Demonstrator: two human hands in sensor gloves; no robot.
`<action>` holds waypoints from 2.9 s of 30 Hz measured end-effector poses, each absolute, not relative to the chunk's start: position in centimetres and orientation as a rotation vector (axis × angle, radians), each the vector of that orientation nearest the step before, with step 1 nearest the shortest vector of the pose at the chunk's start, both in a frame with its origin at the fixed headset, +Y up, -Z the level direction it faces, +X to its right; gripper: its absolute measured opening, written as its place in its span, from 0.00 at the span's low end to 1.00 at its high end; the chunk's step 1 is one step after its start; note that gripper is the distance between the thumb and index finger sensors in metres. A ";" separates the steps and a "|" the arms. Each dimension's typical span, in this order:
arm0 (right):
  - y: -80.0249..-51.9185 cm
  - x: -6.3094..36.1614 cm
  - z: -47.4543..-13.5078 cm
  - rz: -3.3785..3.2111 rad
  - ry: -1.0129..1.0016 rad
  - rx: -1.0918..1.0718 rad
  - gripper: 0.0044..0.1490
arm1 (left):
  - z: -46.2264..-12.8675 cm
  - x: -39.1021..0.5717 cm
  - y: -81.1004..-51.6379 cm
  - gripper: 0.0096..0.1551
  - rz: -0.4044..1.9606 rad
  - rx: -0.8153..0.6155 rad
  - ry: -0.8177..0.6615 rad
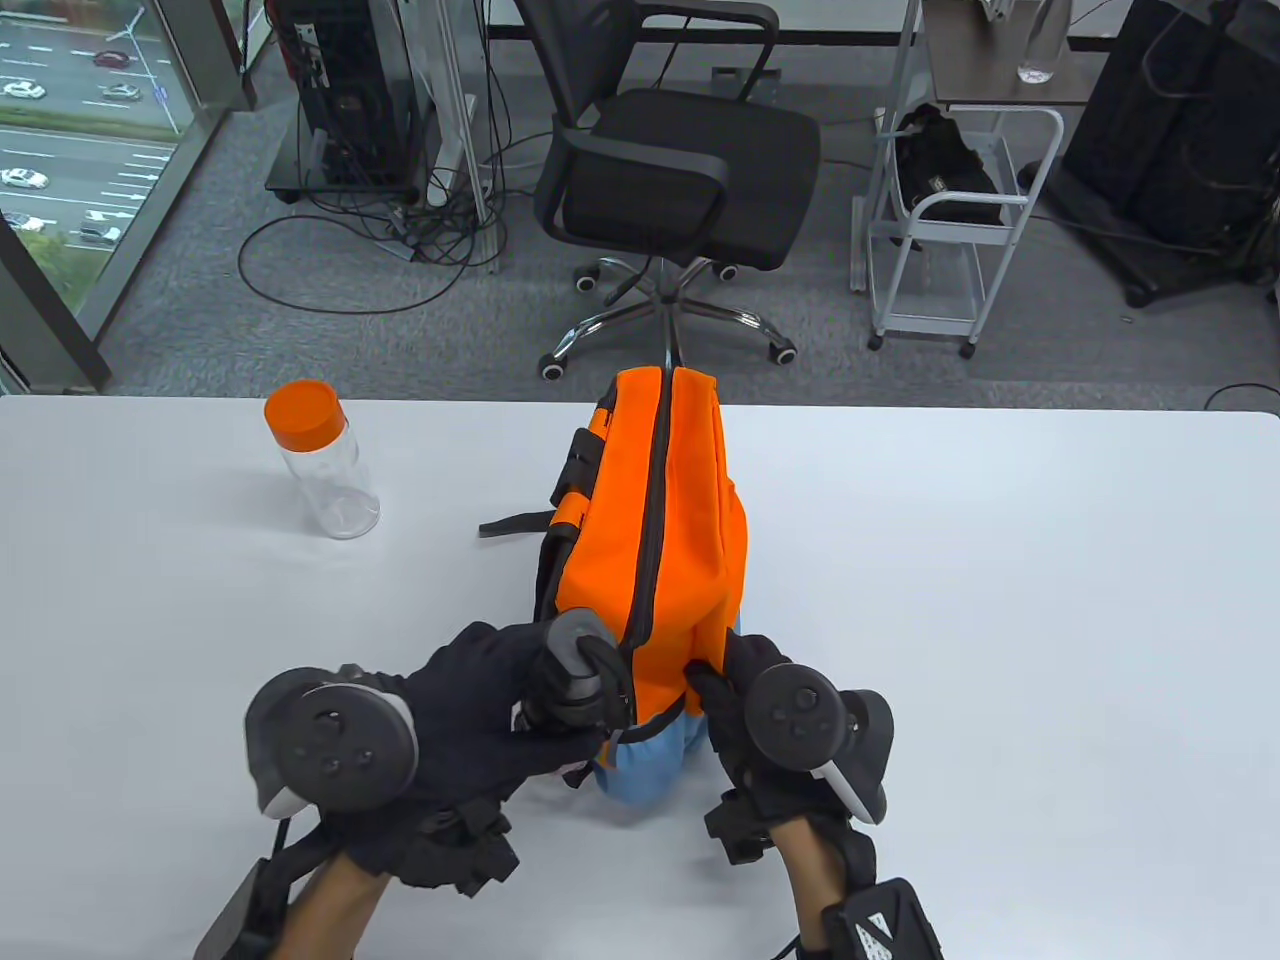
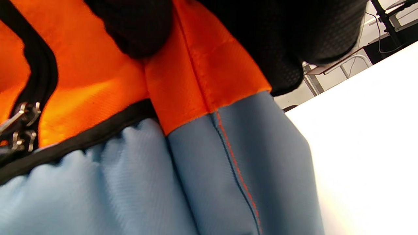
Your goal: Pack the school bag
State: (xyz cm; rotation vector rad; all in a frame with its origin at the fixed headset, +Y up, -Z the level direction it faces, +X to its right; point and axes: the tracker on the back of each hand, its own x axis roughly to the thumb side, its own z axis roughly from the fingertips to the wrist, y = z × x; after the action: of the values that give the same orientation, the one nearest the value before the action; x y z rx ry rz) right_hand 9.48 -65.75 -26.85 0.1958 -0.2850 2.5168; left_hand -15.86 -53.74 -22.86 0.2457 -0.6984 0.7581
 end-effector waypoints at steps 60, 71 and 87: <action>-66.7 4.2 -25.9 2.809 0.231 0.517 0.42 | -24.6 -14.7 -57.0 0.46 0.524 0.611 -0.549; -64.9 6.8 -25.6 2.214 0.491 0.804 0.26 | -24.9 -13.2 -59.4 0.47 0.525 0.532 -0.574; -58.5 11.5 -27.4 2.839 -0.616 0.433 0.62 | -26.7 -11.2 -64.4 0.44 0.288 -0.025 -0.425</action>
State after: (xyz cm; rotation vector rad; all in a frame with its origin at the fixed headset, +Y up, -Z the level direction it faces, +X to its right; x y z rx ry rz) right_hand 11.53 -58.47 -27.44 0.4328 -0.6162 2.8395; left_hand -11.24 -64.39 -26.74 -0.0246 -0.4254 0.2880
